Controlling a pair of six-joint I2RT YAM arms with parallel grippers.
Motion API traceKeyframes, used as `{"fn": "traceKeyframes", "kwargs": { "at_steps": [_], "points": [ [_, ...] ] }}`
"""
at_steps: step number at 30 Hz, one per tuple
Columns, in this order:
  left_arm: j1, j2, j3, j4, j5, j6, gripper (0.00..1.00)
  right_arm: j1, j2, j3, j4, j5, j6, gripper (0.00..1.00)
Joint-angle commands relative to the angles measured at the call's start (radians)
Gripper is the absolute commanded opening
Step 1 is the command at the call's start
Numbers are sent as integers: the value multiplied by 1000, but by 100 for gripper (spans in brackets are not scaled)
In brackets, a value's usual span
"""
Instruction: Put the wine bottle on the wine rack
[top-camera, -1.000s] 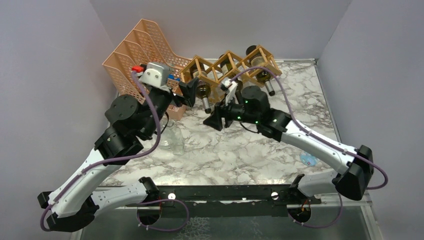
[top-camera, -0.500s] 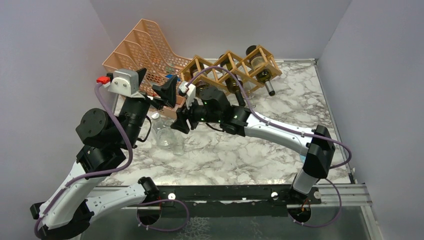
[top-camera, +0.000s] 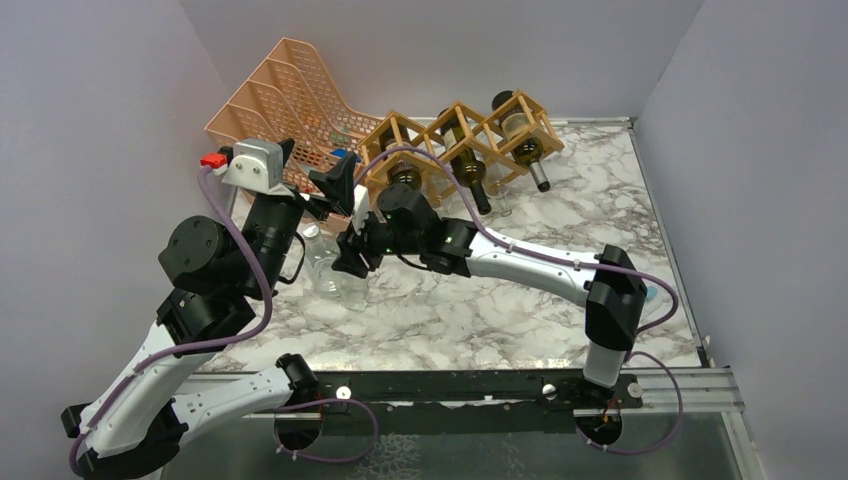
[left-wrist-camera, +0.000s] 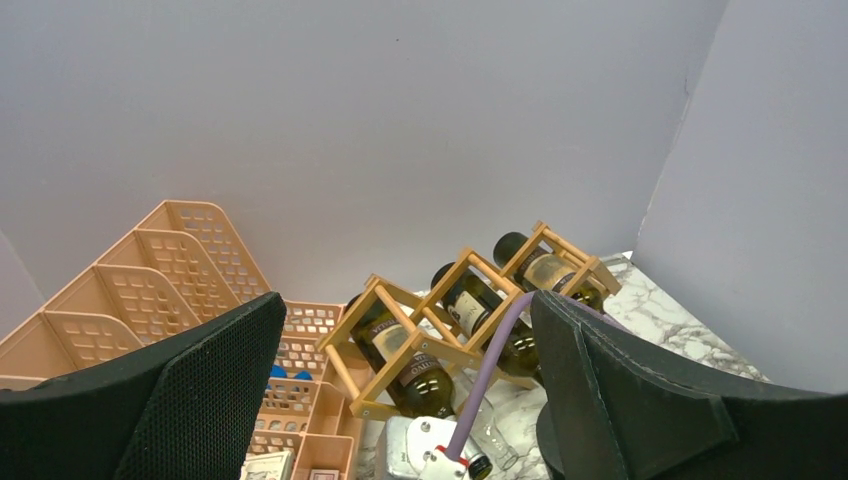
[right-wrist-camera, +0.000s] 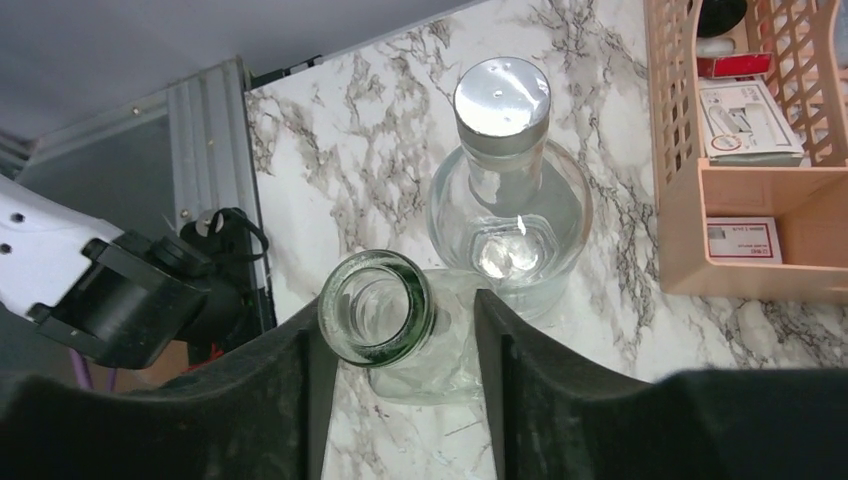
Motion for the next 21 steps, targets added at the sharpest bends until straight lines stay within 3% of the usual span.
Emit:
{"fn": "traceKeyframes", "kwargs": {
  "at_steps": [1,8,21],
  "points": [
    [4,-15,-13,15,-25,9,99,15,23,22,44,1,-50,46],
    [3,-22,-19,5,-23,0,99,26,-58,-86,176,115,-80,14],
    [4,-22,-105,-13,5,-37,99,34,-435,-392,268,407,-96,4]
  ]
}}
